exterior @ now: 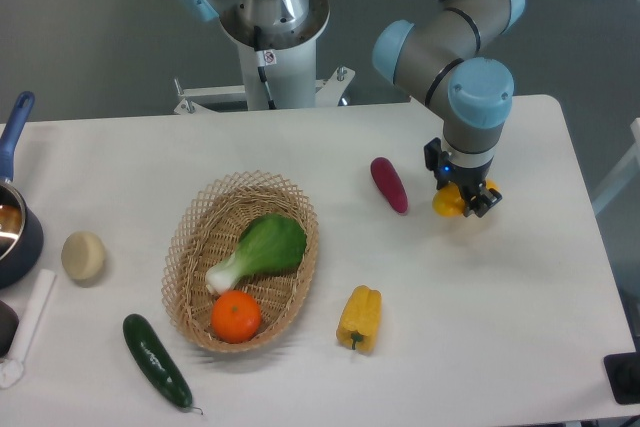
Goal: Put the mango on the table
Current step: 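Carry the held yellow mango past the purple eggplant and lower it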
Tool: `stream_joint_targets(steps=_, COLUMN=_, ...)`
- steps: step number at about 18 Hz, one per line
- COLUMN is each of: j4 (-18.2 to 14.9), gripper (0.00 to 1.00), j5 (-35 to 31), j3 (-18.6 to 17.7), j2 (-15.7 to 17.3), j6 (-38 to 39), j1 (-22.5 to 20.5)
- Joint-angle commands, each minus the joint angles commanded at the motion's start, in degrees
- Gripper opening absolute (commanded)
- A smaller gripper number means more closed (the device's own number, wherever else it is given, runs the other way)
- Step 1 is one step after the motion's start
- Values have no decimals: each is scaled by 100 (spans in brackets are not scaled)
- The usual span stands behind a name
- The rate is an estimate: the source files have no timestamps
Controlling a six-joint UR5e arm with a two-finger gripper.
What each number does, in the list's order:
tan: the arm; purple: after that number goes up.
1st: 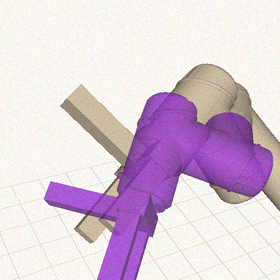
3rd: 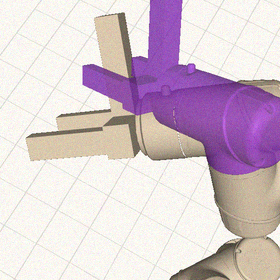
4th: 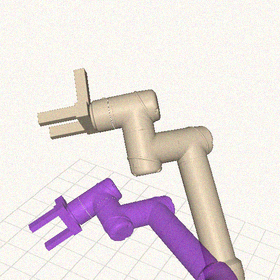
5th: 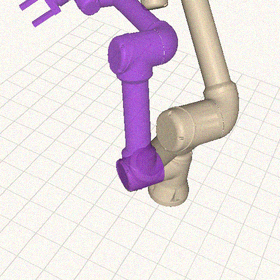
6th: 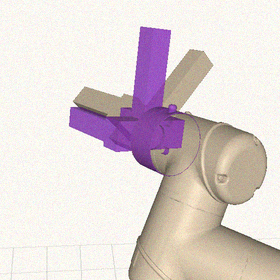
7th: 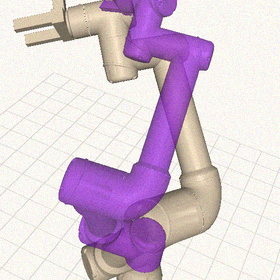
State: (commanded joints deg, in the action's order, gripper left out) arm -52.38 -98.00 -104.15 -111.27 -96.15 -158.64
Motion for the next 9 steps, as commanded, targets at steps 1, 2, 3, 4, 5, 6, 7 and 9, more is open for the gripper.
stream_joint_targets(steps=1, j4=0, gripper=46, j5=-26, j3=-9, j2=-9, j6=0, j1=-18)
stream_joint_targets(steps=2, j4=9, gripper=46, j5=-44, j3=-18, j2=-35, j6=0, j1=-18)
stream_joint_targets(steps=3, j4=9, gripper=47, j5=-79, j3=-18, j2=-61, j6=9, j1=-27)
stream_joint_targets(steps=4, j4=9, gripper=49, j5=-114, j3=-26, j2=-96, j6=17, j1=-18)
stream_joint_targets(steps=5, j4=0, gripper=49, j5=-175, j3=-44, j2=-123, j6=44, j1=-18)
stream_joint_targets(steps=6, j4=0, gripper=49, j5=-272, j3=-79, j2=-132, j6=44, j1=-18)
stream_joint_targets(steps=7, j4=9, gripper=49, j5=-368, j3=-97, j2=-123, j6=27, j1=-18)
stream_joint_targets(steps=9, j4=9, gripper=49, j5=-431, j3=-97, j2=-123, j6=9, j1=-18)
